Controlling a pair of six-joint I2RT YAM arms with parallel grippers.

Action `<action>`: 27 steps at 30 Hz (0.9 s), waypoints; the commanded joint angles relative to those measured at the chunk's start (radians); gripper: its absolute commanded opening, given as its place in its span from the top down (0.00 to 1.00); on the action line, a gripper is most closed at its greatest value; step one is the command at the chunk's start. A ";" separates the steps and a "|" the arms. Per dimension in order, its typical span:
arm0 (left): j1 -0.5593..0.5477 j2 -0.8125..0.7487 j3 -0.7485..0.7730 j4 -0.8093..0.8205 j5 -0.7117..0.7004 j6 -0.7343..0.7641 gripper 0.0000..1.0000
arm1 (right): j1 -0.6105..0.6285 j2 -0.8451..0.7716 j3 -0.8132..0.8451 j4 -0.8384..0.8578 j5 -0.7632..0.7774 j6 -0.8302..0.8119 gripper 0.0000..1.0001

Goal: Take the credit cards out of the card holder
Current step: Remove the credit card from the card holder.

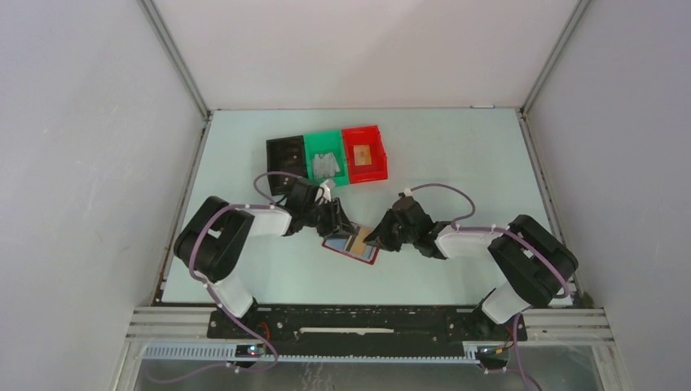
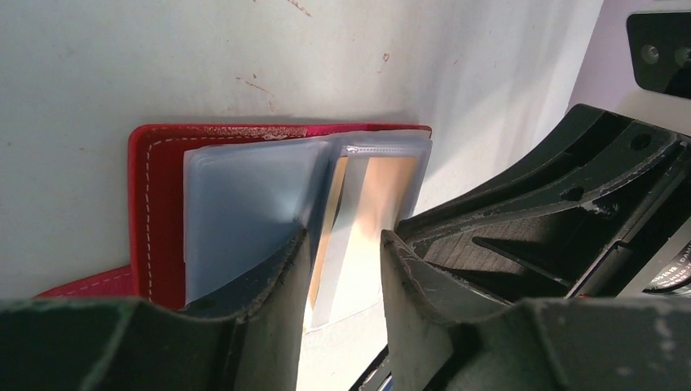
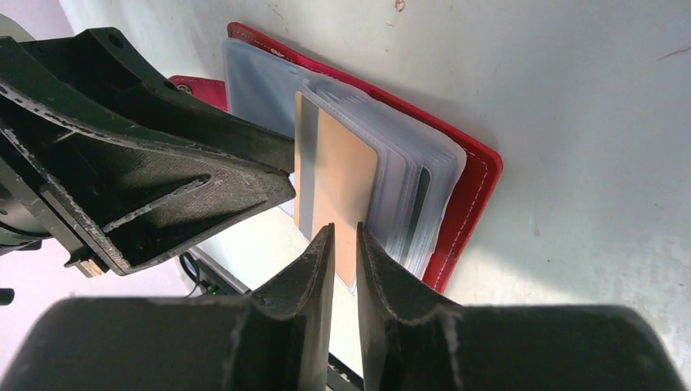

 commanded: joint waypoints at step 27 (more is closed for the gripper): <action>0.072 -0.049 -0.131 0.142 0.041 -0.069 1.00 | -0.042 0.150 0.042 0.042 -0.022 -0.001 0.77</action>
